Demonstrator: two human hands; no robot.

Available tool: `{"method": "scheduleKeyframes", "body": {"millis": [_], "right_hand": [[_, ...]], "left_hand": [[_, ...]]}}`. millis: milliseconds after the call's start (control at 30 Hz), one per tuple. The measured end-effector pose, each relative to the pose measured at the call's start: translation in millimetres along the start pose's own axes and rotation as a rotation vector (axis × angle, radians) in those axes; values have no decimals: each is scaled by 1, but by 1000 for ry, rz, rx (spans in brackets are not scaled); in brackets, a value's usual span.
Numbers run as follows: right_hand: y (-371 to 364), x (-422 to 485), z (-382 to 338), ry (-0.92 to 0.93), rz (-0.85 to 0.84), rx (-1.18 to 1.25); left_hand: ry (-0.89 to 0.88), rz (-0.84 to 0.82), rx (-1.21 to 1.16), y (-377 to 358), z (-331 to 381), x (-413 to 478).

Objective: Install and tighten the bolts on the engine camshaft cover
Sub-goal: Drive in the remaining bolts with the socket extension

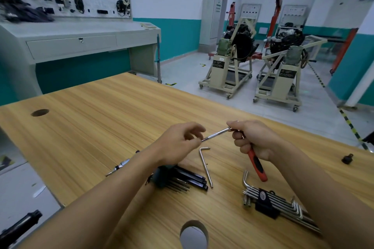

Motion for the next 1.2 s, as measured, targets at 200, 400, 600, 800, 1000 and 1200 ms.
{"method": "scheduleKeyframes", "body": {"millis": [200,400,600,800,1000,1200], "right_hand": [[-23,-31,-26,-1,-401,460],[-6,-39,-52,177,-233,603],[-4,-4,-24,57,93,40],[-16,35,12,53,258,-344],[-19,47,2,112,433,-1066],[-87,50,-13,423,433,-1025]], "left_hand": [[-111,1,35,5,21,5],[-43,25,52,24,3,-5],[311,226,-424,34,-23,-10],[429,175,-598,15,-20,-6],[450,257,-663,14,-28,-15],[428,440,-755,38,-22,-21]]}}
Point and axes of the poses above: each hand's wrist, its own x-axis towards the middle knuckle, its own y-axis out of the back of the hand, z = x × y, the point moved 5 cm from there along x, towards the middle knuckle, and after that the axes turned 5 degrees about -y, right-handed, at the moved point
